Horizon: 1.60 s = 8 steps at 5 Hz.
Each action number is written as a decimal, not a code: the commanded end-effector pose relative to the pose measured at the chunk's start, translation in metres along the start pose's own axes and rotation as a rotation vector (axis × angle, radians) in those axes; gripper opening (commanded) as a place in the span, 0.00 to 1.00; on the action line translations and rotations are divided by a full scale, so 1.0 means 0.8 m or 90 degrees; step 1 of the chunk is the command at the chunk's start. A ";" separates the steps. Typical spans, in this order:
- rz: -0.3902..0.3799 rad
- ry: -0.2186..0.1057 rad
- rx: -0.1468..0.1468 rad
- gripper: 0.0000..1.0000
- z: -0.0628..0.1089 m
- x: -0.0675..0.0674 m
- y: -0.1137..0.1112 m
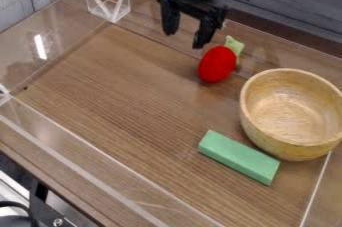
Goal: Move the red object to the right side of the table
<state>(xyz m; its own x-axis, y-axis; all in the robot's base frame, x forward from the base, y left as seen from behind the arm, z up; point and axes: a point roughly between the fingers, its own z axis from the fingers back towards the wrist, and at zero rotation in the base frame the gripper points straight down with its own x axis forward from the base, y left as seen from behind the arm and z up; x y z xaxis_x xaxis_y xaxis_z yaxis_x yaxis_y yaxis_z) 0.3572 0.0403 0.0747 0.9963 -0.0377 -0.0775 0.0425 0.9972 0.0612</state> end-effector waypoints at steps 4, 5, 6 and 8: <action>-0.112 -0.038 0.003 1.00 0.005 0.025 -0.022; -0.105 -0.035 0.000 1.00 -0.004 0.024 -0.025; -0.098 -0.034 -0.003 1.00 -0.011 0.021 -0.028; -0.212 -0.042 -0.001 1.00 -0.016 0.020 -0.049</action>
<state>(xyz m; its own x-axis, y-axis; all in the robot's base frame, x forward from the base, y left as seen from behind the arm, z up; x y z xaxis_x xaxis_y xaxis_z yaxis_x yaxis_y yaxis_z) 0.3666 0.0033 0.0418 0.9313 -0.3566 -0.0740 0.3592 0.9329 0.0250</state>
